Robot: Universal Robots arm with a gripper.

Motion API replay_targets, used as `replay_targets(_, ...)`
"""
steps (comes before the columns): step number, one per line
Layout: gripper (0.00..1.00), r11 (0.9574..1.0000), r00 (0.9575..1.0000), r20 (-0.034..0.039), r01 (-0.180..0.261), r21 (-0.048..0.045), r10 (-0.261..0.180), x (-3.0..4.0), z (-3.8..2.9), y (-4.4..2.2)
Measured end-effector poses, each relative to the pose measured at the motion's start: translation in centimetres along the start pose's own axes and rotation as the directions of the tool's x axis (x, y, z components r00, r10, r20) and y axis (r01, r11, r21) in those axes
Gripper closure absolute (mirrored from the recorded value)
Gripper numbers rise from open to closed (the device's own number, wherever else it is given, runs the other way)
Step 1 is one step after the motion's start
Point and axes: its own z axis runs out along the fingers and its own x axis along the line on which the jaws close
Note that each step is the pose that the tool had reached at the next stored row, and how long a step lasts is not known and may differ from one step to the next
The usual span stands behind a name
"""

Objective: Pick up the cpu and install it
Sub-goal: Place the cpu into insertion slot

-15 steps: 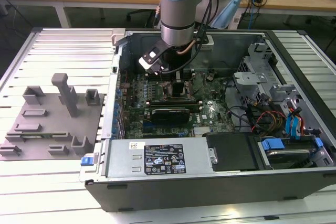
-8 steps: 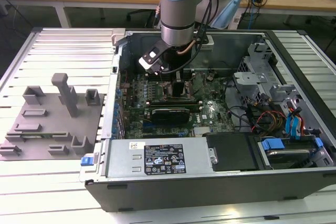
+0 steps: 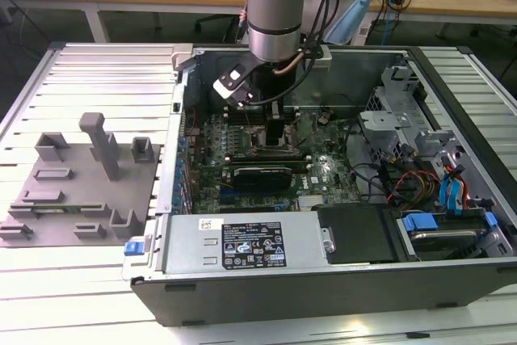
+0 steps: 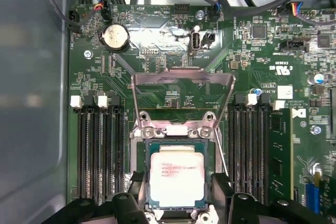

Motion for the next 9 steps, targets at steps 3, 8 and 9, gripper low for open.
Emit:
replay_targets(3,0.38,1.0000,1.0000,0.0001,0.000,0.0001,0.000,0.00,-0.03,0.00)
replay_targets(8,0.53,1.0000,1.0000,0.0001,0.000,0.0001,0.000,-0.01,-0.06,0.00)
replay_targets(9,0.59,1.0000,1.0000,0.0002,0.000,0.0001,0.000,-0.01,-0.07,0.00)
